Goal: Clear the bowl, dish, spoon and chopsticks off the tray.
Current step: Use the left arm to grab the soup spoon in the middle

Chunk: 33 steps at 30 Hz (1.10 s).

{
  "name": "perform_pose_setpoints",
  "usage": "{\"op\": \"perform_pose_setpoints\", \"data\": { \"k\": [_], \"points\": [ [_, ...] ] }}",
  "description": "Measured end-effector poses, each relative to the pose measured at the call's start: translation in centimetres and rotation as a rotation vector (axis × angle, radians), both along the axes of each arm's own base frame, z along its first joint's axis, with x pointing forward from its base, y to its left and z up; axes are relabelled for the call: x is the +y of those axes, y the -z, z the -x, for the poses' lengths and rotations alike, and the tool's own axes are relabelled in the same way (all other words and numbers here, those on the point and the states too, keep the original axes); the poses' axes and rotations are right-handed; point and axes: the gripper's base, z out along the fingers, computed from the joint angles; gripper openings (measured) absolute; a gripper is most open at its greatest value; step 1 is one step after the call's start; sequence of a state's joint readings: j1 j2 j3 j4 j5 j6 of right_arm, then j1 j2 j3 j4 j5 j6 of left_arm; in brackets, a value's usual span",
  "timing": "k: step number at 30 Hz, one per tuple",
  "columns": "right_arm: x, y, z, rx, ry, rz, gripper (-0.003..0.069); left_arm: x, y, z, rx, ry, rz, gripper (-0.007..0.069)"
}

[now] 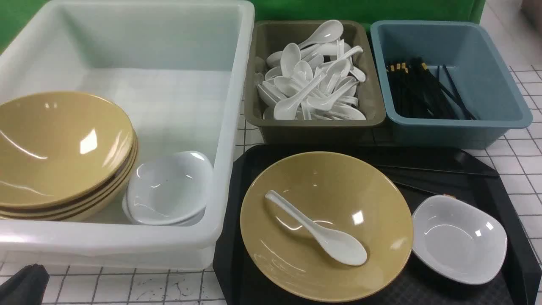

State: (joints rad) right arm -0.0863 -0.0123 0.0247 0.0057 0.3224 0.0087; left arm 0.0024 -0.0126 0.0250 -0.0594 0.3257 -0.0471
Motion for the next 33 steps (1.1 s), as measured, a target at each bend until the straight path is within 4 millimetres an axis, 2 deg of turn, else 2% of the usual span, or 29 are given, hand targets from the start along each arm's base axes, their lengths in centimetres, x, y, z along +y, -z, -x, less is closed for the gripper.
{"op": "perform_pose_setpoints", "data": {
  "k": [33],
  "points": [
    [-0.01, -0.2, -0.05, -0.023, -0.002, 0.011, 0.0236, 0.08, -0.08, -0.02, -0.01, 0.001, -0.04, 0.0027]
  ]
}}
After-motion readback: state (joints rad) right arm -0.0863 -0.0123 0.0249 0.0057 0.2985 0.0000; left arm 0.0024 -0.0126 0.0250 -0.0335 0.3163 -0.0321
